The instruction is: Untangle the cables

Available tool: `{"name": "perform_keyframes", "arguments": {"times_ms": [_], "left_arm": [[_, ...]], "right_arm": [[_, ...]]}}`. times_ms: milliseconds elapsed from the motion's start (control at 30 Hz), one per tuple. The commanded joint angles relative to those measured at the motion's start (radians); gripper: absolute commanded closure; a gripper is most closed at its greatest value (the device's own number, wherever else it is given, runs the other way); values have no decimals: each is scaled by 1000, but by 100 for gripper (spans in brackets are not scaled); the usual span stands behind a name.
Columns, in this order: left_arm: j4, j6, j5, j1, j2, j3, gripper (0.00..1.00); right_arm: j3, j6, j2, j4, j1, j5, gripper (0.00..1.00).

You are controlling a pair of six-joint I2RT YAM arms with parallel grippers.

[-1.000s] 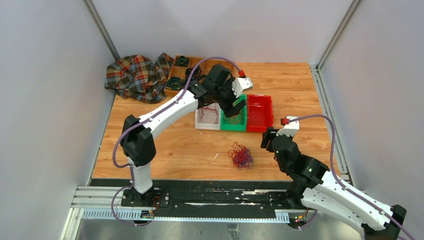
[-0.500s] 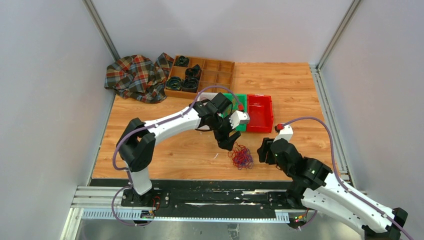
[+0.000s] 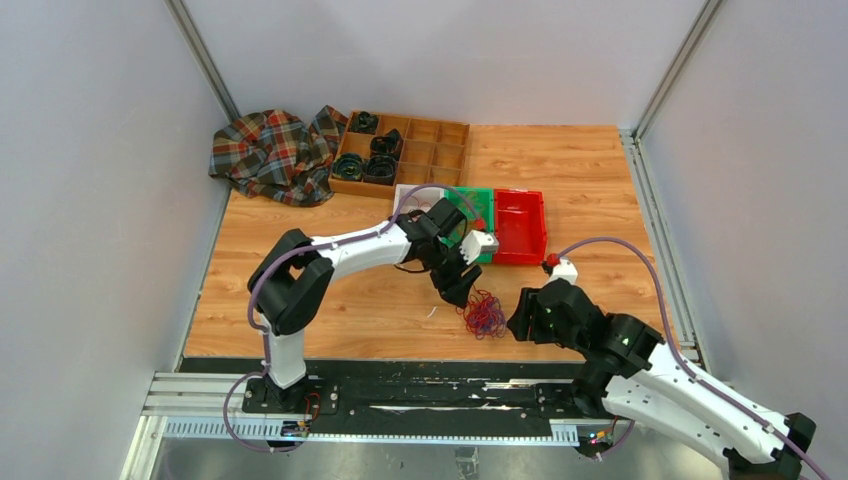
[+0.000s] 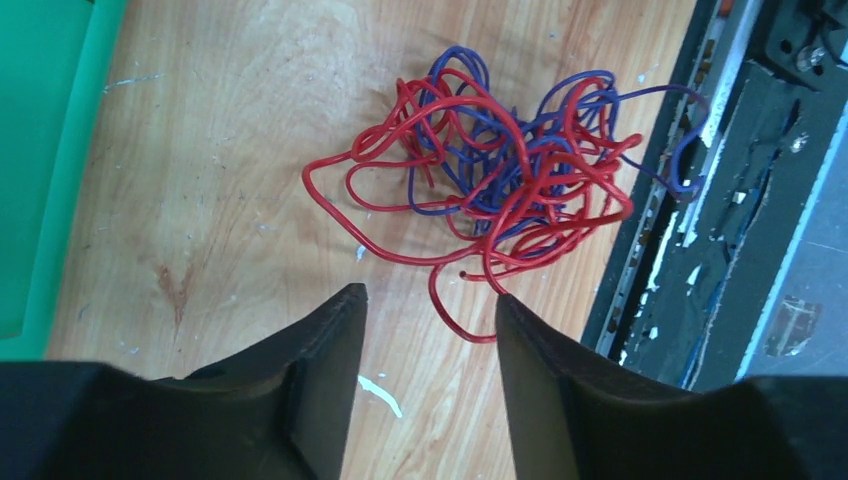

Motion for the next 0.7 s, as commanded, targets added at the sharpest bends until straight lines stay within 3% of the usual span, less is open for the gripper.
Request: {"name": "perform_keyframes", "arguments": {"times_ms": [0,167,367,533,667], "left_arm": [[32,-12,9,-8,38,-12,49],[48,-23,-7,-7,35,-32,61],[-1,8,-59,-1,-33,-2,98],[-149,141,-161,1,-152,85,99],[-255,232,-233,1,-269,136,99]], "right_arm": [[9,23,-29,7,-2,35,47],[1,24,-34,52,-2,78,47],[-53,44,-43,126,-2,78,48],[-28,-12,-51,179,-2,108,47],[-3,-118,-36,321,-2,103,44]]}}
